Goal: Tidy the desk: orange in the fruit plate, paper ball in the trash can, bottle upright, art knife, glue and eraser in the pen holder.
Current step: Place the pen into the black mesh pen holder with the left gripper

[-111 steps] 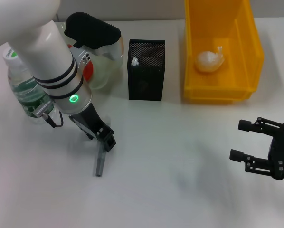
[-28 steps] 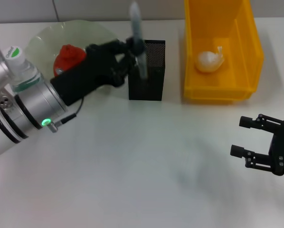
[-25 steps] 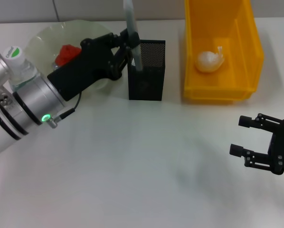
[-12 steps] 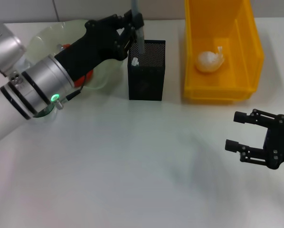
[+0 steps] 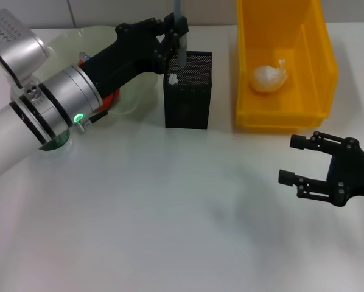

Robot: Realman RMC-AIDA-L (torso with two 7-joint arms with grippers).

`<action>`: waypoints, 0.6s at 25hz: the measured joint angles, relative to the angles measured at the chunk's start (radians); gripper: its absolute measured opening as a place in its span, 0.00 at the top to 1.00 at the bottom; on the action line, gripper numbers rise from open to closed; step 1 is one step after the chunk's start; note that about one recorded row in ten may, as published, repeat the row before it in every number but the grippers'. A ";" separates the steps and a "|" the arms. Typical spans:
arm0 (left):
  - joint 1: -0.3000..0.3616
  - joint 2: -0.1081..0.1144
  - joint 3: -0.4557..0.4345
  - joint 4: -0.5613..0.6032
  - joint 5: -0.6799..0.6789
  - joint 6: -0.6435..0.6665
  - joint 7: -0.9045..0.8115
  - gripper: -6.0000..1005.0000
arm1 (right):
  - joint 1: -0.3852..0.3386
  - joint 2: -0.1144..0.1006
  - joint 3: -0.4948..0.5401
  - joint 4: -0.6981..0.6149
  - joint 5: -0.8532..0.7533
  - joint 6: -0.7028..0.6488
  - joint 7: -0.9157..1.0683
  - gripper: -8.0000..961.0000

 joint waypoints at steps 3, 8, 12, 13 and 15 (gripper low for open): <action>-0.001 0.000 0.000 0.000 0.001 -0.002 -0.002 0.80 | 0.005 0.001 -0.001 0.000 0.000 0.000 0.002 0.21; -0.001 0.000 0.002 0.000 0.001 -0.005 -0.004 0.77 | 0.011 0.001 -0.002 -0.002 0.000 0.000 0.009 0.21; -0.001 0.000 0.004 0.000 0.001 -0.005 -0.009 0.75 | 0.014 0.001 -0.002 -0.002 0.000 0.000 0.012 0.21; 0.000 0.000 0.005 0.000 0.001 -0.004 -0.010 0.75 | 0.015 0.001 -0.002 -0.002 0.000 0.000 0.012 0.21; 0.001 0.000 0.008 0.000 0.001 -0.003 -0.010 0.74 | 0.017 0.001 -0.002 -0.002 0.000 0.000 0.012 0.21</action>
